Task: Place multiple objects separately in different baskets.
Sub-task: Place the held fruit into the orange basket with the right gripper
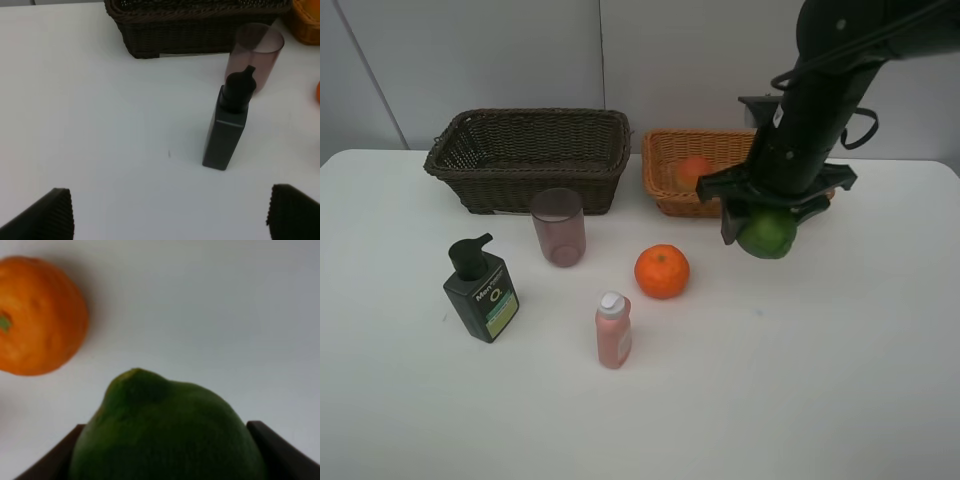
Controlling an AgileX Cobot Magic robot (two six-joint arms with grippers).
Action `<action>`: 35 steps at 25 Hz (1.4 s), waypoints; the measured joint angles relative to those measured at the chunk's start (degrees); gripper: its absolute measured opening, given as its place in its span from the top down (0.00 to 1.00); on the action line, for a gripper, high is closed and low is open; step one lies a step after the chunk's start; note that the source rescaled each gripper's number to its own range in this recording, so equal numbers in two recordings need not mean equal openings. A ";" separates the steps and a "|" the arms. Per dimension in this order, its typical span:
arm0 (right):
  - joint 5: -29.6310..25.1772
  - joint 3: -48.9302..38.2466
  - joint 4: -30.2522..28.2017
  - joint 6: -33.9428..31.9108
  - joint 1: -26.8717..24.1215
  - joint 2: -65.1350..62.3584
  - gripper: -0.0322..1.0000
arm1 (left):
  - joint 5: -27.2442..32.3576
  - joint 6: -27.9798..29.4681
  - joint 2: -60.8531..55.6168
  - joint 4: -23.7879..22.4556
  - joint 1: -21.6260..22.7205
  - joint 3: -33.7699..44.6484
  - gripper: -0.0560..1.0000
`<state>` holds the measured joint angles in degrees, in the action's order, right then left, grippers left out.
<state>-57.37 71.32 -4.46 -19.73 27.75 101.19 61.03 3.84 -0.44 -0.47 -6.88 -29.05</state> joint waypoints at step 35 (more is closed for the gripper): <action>8.99 32.52 -16.58 -10.49 -5.14 24.37 0.94 | 0.00 0.00 0.00 0.00 0.00 0.00 0.00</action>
<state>-48.38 103.84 -21.04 -30.23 22.61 125.56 61.03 3.84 -0.44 -0.47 -6.88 -29.05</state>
